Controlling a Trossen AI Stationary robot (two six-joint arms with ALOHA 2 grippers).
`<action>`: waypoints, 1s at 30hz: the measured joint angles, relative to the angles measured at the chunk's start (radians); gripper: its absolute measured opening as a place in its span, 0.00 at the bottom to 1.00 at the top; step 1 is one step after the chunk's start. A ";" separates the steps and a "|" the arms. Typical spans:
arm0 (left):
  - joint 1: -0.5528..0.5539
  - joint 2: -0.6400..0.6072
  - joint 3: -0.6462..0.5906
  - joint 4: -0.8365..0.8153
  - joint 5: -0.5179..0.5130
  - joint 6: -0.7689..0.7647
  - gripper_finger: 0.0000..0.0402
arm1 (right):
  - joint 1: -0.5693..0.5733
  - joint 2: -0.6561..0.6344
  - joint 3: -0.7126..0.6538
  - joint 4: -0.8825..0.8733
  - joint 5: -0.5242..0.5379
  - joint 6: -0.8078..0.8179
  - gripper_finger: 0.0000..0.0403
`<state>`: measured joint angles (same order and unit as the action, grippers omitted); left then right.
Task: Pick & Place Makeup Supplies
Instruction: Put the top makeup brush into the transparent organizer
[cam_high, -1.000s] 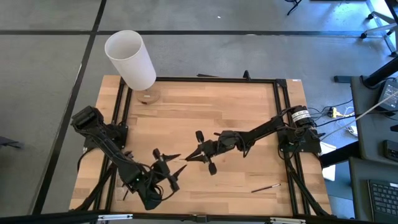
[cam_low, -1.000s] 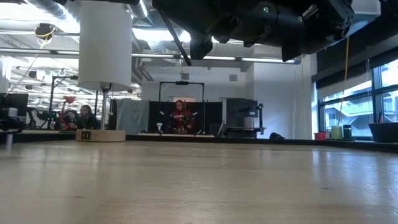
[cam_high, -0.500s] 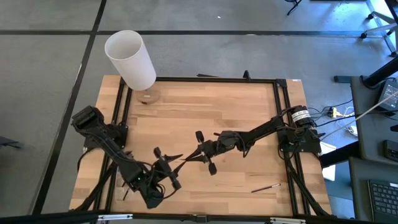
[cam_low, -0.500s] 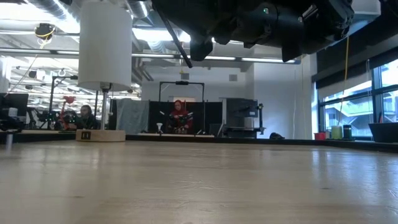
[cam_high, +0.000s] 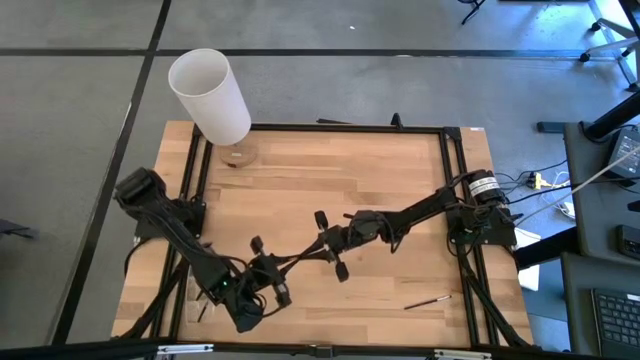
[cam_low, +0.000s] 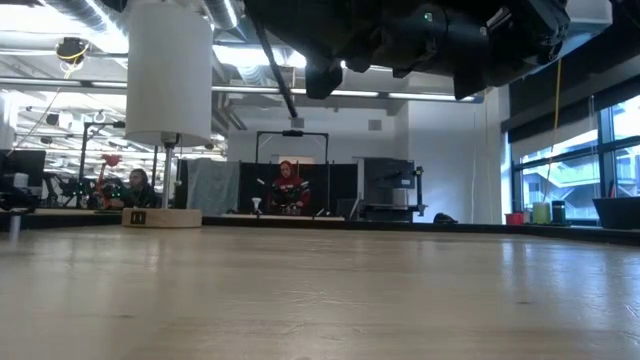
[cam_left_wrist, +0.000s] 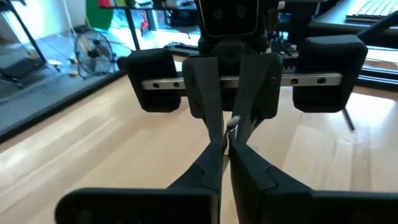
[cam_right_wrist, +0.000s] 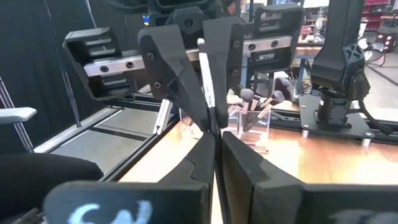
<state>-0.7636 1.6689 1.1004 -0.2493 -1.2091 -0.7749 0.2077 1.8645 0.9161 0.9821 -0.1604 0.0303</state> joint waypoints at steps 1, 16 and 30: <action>0.001 -0.006 0.000 0.000 0.013 0.001 0.03 | -0.002 0.000 0.000 0.000 0.000 0.007 0.06; 0.005 -0.239 0.146 -0.651 0.992 -0.373 0.03 | -0.016 0.000 0.001 -0.102 0.126 0.022 0.31; -0.139 -0.218 0.315 -1.074 1.170 -0.804 0.03 | -0.035 0.000 0.000 -0.177 0.123 0.037 0.32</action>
<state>-0.9028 1.4507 1.4157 -1.3236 -0.0387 -1.5791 0.1726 1.8648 0.9163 0.8051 -0.0372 0.0672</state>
